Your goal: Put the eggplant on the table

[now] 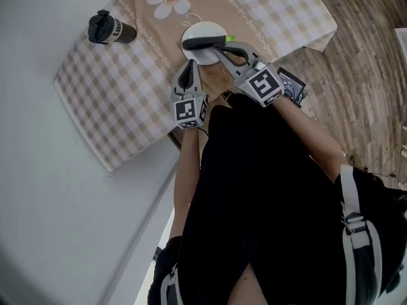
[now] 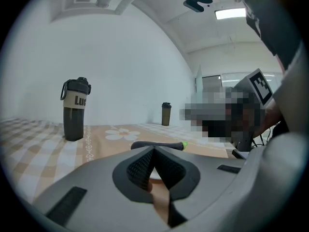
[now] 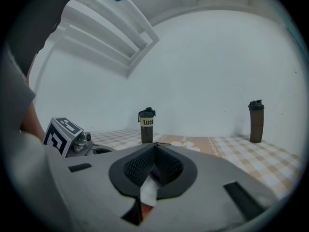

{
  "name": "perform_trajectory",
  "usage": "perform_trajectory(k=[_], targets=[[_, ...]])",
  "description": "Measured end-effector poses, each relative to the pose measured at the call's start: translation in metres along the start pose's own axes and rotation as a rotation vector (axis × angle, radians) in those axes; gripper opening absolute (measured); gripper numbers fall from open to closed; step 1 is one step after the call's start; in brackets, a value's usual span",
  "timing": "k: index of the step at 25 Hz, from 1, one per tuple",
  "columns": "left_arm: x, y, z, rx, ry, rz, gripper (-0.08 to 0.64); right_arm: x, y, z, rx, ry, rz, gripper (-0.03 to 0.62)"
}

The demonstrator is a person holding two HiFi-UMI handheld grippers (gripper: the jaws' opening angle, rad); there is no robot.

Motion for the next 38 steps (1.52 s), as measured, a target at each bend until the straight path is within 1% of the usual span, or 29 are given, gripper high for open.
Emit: perform_trajectory(k=[7, 16, 21, 38], targets=[[0.001, 0.001, 0.001, -0.001, -0.003, 0.005, 0.014, 0.000, 0.002, 0.008, -0.008, -0.026, 0.012, 0.006], [0.001, 0.002, 0.001, -0.003, -0.008, 0.012, 0.014, -0.004, 0.002, 0.010, -0.011, -0.020, 0.015, 0.006], [-0.001, 0.000, 0.000, 0.002, 0.002, -0.003, 0.012, -0.001, -0.001, 0.011, -0.014, -0.020, 0.012, 0.006], [0.000, 0.000, 0.001, 0.003, 0.002, 0.002, 0.013, -0.006, 0.002, 0.017, -0.022, -0.040, 0.023, 0.006]])
Point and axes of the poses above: the fingertips, and each gripper's own axes: x forward along the fingers, z to its left, y out of its underside, the point moved 1 cm from there along -x, backward along the fingers, and after that the axes turned 12 degrees about -x, right-handed, at the moved point
